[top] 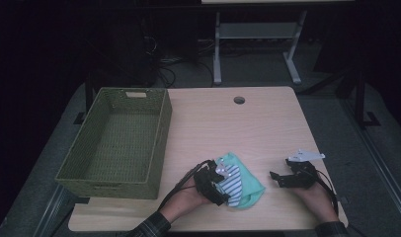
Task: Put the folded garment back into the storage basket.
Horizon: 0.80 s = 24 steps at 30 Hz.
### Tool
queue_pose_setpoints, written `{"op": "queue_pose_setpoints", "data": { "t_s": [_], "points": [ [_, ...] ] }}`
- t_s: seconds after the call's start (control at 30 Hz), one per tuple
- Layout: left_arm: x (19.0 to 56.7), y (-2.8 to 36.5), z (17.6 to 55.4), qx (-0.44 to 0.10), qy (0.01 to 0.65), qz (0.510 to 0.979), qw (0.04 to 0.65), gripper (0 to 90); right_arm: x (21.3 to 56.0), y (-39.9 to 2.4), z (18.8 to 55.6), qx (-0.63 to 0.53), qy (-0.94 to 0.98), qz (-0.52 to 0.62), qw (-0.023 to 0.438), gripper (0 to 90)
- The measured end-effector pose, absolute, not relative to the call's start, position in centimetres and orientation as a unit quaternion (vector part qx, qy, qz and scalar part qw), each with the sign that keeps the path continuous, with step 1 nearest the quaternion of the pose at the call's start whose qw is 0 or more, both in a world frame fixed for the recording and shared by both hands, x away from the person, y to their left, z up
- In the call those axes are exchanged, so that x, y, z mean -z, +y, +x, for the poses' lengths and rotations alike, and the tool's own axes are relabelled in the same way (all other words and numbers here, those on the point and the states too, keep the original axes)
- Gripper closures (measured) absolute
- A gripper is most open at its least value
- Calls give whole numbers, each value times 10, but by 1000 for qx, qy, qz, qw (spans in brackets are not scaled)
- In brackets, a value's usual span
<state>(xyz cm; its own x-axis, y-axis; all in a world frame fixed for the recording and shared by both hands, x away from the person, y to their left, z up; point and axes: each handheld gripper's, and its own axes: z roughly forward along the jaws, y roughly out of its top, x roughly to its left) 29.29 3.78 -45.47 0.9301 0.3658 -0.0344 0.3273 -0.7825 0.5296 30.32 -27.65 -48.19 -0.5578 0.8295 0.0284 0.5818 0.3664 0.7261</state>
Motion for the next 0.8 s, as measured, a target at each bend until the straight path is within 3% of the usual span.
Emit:
{"op": "queue_pose_setpoints", "data": {
  "t_s": [0.43, 0.8],
  "points": [
    [451, 40, 298, -18, 184, 941, 285, 679, 482, -276, 303, -355, 807, 438, 175, 161],
    [448, 44, 304, 9, 187, 937, 294, 727, 482, -276, 303, -355, 807, 439, 175, 161]
  ]
}}
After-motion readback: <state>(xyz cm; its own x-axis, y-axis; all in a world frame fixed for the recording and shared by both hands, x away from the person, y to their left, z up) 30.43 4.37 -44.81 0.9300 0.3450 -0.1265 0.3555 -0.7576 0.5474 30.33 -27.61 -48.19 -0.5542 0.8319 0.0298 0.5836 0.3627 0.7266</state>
